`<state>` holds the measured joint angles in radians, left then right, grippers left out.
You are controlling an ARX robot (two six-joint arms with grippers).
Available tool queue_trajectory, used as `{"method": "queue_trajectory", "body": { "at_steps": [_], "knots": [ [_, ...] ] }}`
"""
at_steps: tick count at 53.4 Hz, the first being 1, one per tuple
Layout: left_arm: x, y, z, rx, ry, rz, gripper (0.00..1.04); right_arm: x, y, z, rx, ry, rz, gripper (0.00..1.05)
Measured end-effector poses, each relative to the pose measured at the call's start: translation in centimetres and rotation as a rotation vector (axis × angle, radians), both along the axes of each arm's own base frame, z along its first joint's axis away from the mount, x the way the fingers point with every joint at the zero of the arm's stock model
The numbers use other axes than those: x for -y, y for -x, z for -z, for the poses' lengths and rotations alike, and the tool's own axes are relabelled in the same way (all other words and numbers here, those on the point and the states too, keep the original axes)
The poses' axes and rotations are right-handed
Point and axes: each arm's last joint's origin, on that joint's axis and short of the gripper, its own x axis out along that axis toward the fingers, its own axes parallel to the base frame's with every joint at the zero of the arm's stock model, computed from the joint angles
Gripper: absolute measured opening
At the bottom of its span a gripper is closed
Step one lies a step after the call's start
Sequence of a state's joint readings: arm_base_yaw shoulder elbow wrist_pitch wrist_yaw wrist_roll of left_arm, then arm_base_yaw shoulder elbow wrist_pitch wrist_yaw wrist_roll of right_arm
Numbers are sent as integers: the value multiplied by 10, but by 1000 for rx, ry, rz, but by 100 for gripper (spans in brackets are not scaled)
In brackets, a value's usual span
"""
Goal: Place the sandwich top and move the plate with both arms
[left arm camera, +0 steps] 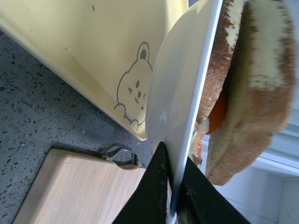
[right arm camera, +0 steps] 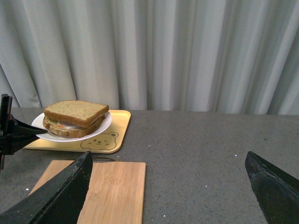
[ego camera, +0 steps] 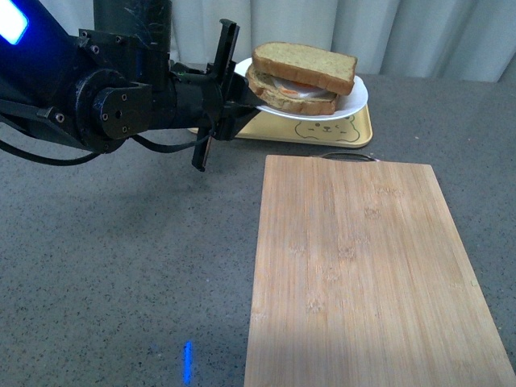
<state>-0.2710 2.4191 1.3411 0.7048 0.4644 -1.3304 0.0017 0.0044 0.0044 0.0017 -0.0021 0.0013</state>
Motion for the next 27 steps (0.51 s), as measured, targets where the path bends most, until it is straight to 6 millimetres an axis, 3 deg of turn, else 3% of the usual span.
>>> {"method": "queue_trajectory", "body": {
  "at_steps": [19, 27],
  "knots": [
    [-10, -5, -2, 13, 13, -18, 67, 0, 0, 0, 0, 0, 0, 95],
    [-18, 4, 1, -13, 1, -19, 92, 0, 0, 0, 0, 0, 0, 95]
  ]
}}
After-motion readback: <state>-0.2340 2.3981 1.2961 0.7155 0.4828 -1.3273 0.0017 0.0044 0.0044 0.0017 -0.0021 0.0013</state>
